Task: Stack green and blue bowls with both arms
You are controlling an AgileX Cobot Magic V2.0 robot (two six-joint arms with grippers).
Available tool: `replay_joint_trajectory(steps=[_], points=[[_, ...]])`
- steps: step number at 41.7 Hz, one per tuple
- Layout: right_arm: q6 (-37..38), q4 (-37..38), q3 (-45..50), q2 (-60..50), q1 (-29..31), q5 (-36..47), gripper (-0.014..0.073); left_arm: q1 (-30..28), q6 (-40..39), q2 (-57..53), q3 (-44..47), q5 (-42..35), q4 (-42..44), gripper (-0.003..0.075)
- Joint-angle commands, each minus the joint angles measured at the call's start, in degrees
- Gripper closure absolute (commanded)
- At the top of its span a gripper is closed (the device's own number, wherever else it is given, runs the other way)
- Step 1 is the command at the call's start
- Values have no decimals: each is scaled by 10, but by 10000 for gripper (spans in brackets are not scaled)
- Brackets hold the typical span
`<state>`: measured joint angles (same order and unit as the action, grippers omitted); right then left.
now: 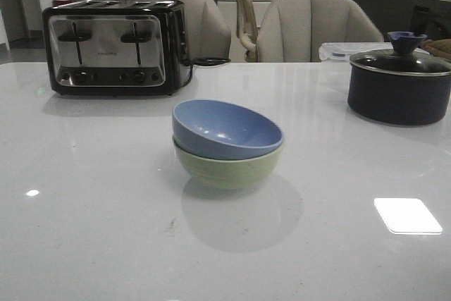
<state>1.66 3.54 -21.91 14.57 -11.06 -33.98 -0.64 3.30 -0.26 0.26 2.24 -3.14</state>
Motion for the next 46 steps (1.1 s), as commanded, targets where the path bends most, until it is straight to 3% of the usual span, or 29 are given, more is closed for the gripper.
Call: replay_joint_trajectory(steps=[1, 9, 20, 46], points=[[-4, 8, 54, -59, 47, 137, 559, 1, 0, -12, 11, -52, -4, 618], [-4, 7, 160, -142, 79, 232, 559, 1, 0, -12, 11, -52, -4, 618], [-4, -17, 235, -164, 79, 340, 559, 1, 0, -12, 11, -52, -4, 618], [-4, -19, 234, -164, 102, 373, 559, 1, 0, -12, 11, -52, -4, 618]])
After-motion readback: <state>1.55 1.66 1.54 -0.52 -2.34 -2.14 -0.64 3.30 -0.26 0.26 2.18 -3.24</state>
